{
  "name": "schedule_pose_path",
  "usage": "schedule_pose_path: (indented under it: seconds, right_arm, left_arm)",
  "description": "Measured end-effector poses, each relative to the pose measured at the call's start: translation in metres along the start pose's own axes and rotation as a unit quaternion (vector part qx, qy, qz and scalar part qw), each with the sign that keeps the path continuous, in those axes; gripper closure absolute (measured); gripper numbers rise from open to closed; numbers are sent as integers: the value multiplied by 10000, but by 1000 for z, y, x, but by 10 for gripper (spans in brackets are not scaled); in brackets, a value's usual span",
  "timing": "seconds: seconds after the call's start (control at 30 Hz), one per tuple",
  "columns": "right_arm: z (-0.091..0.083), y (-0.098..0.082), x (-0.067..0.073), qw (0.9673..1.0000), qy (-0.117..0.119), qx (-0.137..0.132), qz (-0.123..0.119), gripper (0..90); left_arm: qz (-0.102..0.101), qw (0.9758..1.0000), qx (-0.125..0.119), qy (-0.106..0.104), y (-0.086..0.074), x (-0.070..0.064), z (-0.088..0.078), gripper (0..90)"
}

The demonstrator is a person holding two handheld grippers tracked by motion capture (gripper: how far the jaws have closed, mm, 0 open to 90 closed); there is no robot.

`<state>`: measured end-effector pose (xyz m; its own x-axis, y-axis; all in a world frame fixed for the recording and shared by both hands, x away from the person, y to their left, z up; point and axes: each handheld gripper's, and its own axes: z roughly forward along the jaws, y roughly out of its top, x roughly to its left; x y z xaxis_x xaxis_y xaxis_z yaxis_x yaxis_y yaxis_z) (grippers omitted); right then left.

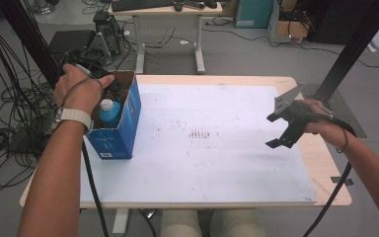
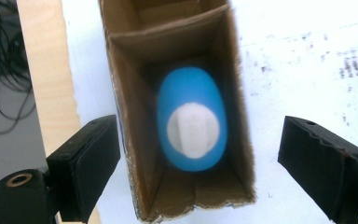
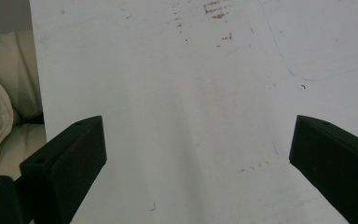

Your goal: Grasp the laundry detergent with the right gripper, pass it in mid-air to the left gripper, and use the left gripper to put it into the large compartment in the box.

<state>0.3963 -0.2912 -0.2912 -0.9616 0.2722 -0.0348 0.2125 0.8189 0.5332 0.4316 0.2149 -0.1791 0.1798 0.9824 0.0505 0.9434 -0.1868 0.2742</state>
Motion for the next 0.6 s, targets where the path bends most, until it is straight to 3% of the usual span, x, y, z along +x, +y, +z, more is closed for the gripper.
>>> schedule_pose_path:
  seconds: [0.03, 0.3, 0.6]
  right_arm:
    - [1, 0, -3, 9998, 3, -108, -189, 39]
    - [-2, 0, -4, 9998, -5, -76, -207, 39]
    - [-5, 2, -4, 9998, -8, -81, -207, 39]
  left_arm:
    - [88, 10000, -35, -22, 1, -1, -5, 131]
    - [525, 9981, -275, -144, 5, -18, -31, 113]
    - [1164, 9923, -394, -171, 8, -45, -48, 111]
